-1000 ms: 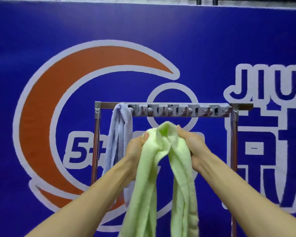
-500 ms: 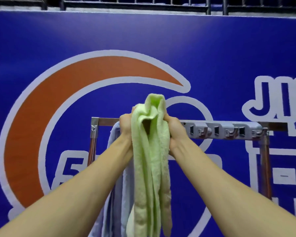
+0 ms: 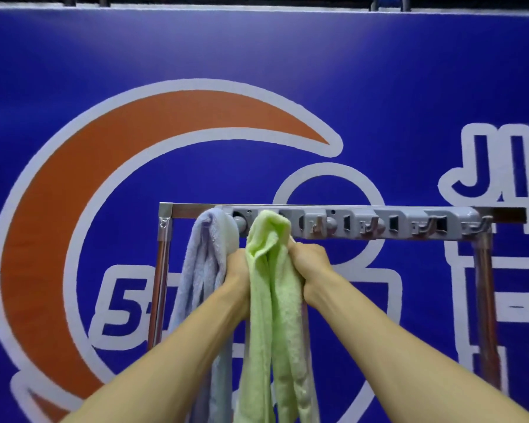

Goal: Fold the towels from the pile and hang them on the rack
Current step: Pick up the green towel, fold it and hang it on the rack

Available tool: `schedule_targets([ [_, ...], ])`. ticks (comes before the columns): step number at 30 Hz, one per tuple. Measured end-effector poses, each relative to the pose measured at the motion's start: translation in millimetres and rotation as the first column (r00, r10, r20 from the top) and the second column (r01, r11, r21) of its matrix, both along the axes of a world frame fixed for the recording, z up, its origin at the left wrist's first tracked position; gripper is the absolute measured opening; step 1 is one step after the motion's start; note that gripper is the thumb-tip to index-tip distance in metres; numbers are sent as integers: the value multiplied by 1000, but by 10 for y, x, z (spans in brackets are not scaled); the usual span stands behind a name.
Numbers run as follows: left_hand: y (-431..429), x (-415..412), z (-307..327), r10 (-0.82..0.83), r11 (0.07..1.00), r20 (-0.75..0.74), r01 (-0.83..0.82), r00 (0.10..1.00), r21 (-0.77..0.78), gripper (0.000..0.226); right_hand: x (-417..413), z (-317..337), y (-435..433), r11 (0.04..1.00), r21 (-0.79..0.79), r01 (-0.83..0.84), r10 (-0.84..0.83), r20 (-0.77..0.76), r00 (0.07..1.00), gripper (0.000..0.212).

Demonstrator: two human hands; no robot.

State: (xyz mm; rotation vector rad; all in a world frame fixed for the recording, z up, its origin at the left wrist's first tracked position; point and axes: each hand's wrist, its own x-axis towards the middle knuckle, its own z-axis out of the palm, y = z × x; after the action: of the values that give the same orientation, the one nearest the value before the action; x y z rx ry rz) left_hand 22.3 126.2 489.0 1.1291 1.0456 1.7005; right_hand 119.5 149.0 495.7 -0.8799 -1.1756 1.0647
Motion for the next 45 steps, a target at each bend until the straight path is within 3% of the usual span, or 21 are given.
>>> schedule_targets([
  [2, -37, 16, -34, 27, 999, -65, -29, 997, -18, 38, -3, -40, 0, 996, -12, 84, -82, 109, 991, 59],
  [4, -96, 27, -32, -6, 1000, -47, 6, 999, -4, 37, -12, -77, 11, 989, 14, 148, -148, 192, 970, 67],
  [9, -159, -65, -157, 66, 994, -203, -47, 977, 96, 23, -40, -55, -165, 974, 52, 222, -228, 268, 936, 55],
  [11, -169, -112, -186, 69, 995, -303, -43, 951, 90, 15, -21, -47, -248, 965, 87, 247, -262, 298, 918, 37],
  [12, -195, -130, -193, 53, 997, -356, -32, 933, 63, 25, -4, -51, -308, 960, 97, 261, -278, 319, 906, 30],
  [14, -195, -190, -220, 27, 1000, -444, -22, 896, 15, 70, -6, -69, -378, 954, 123, 273, -299, 373, 878, 34],
  [18, -424, -256, -343, 50, 999, -524, -45, 850, 23, 97, 39, -153, -640, 968, 123, 220, -251, 396, 883, 18],
  [19, -507, -262, -352, 77, 997, -542, -67, 837, 39, 91, 62, -155, -707, 970, 124, 209, -242, 394, 887, 18],
  [21, -772, -259, -368, 168, 986, -566, -133, 807, 103, 48, 125, -183, -912, 975, 120, 184, -217, 389, 896, 34],
  [25, -1031, -302, -435, 272, 961, -536, -195, 799, 198, 29, 277, -325, -1257, 988, 103, 116, -151, 457, 876, 42],
  [31, -1521, -221, -590, 126, 990, -634, -55, 763, 131, 17, 557, -620, -1681, 998, 56, 33, -60, 592, 803, 15],
  [35, -1728, -104, -786, -1, 997, -670, 48, 742, 52, 18, 774, -882, -1845, 1000, 21, 6, -18, 660, 751, 13],
  [40, -1805, 158, -1493, -275, 961, -712, 209, 646, -181, 17, 1053, -1596, -1875, 994, -109, 26, 54, 667, 743, 18],
  [45, -1666, 403, -2438, -442, 895, -689, 239, 574, -376, 20, 1289, -2497, -1750, 952, -296, 74, 132, 619, 774, 12],
])
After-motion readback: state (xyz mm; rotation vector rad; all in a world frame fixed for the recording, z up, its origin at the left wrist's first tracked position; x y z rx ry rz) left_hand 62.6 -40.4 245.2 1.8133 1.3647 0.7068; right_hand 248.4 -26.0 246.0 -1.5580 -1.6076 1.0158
